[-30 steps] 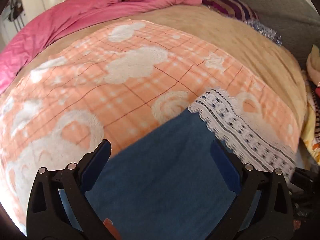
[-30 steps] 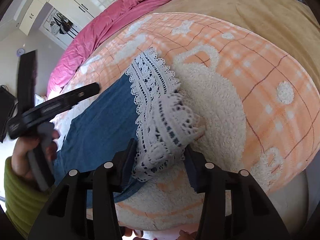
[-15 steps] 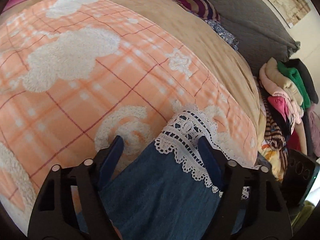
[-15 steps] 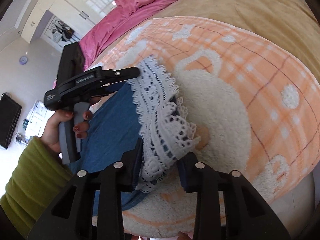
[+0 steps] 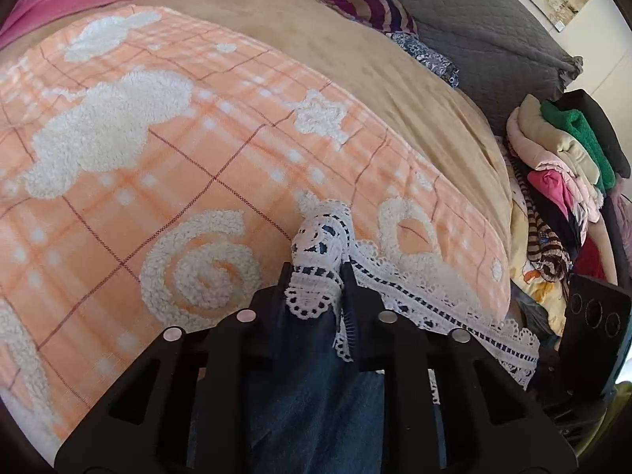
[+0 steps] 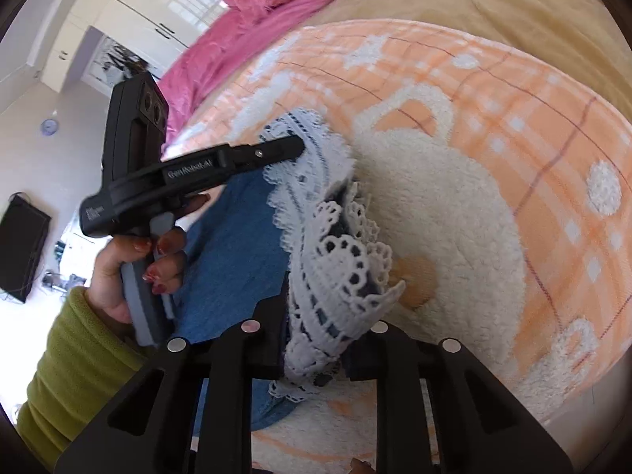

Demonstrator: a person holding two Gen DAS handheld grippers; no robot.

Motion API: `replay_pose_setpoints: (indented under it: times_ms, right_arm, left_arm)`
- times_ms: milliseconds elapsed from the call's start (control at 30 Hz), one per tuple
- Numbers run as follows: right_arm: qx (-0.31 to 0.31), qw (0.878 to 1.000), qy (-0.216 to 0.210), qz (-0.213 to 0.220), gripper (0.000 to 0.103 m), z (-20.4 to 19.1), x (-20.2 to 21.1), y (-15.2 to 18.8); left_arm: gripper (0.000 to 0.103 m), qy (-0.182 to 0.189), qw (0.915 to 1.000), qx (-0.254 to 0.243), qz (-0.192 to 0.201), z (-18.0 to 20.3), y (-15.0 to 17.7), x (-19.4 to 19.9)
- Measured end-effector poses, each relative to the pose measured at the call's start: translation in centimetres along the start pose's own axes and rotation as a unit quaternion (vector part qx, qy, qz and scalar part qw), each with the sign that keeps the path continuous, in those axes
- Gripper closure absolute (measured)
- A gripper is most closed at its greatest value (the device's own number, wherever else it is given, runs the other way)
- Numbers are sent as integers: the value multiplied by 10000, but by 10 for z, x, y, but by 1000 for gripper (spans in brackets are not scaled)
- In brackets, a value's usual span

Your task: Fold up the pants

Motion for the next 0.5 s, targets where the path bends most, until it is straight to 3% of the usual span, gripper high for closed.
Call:
replay_pose_setpoints:
  times_ms: [200,367,500]
  right_arm:
    - [998,9918,-719,335,85,-51,12,13]
    - [1904,9730,-1301,92,85,-97,4,37]
    - [2633,9545,-1391,-178,85,-130,-12,61]
  left_arm:
    - [89,155,9966,302,748,-9,13,63]
    - [89,79,9902,652,1233,-27,49,126]
    - [88,109,9836,1062,1451,-40,87,152]
Point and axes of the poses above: each gripper's, at about its wrist camera, not at the fingertips, and x roughly against the way its jaws point, z to its right, y to its underside, the point moved 1 cm from there along -x, roughly the way its jaws point, and after that the axes turned 9 degrees about -x, right-handed, at the moved point
